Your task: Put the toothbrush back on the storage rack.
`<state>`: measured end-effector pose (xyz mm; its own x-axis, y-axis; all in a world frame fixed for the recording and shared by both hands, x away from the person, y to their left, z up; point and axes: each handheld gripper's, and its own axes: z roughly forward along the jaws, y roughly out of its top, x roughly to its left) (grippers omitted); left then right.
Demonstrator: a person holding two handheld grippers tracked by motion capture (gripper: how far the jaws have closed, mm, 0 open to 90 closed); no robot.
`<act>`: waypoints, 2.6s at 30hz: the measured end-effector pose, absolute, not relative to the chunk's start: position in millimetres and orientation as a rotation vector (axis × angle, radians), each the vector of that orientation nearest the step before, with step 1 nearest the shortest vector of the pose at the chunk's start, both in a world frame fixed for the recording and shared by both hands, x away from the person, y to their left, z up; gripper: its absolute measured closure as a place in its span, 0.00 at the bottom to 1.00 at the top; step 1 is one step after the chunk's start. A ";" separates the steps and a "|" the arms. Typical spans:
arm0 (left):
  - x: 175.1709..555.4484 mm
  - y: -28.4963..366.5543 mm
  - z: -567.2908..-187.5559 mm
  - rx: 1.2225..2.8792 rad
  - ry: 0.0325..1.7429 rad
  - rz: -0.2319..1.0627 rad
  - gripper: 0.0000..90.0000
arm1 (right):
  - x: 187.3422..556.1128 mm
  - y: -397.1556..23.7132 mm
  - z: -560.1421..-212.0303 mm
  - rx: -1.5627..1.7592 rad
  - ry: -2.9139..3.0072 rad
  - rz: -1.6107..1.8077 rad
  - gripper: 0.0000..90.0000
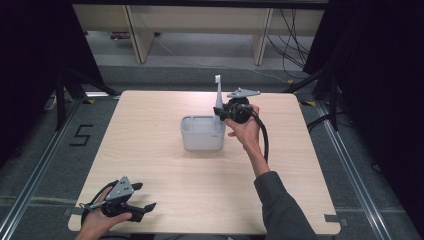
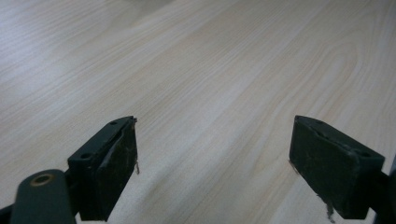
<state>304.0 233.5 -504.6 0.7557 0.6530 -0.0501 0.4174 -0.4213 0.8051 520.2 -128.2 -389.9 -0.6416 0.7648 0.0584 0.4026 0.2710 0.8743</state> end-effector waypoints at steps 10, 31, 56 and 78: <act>303.9 233.3 -504.9 2.076 0.801 0.339 0.17 | 519.4 -127.9 -399.5 1.049 2.197 1.275 0.74; 304.1 233.5 -505.3 2.080 0.786 0.347 0.17 | 515.5 -126.2 -405.7 1.075 2.187 1.282 0.69; 304.3 234.3 -504.7 2.086 0.799 0.342 0.17 | 489.6 -139.9 -389.3 1.073 2.133 1.328 0.39; 304.8 235.0 -504.4 2.101 0.792 0.347 0.17 | 457.2 -166.9 -402.5 1.065 2.128 1.419 0.37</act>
<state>304.8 235.0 -504.4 0.7617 0.6471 -0.0343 0.4137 -0.4449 0.7943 457.2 -166.9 -402.5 -0.6462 0.7563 0.1020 0.3849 0.2076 0.8993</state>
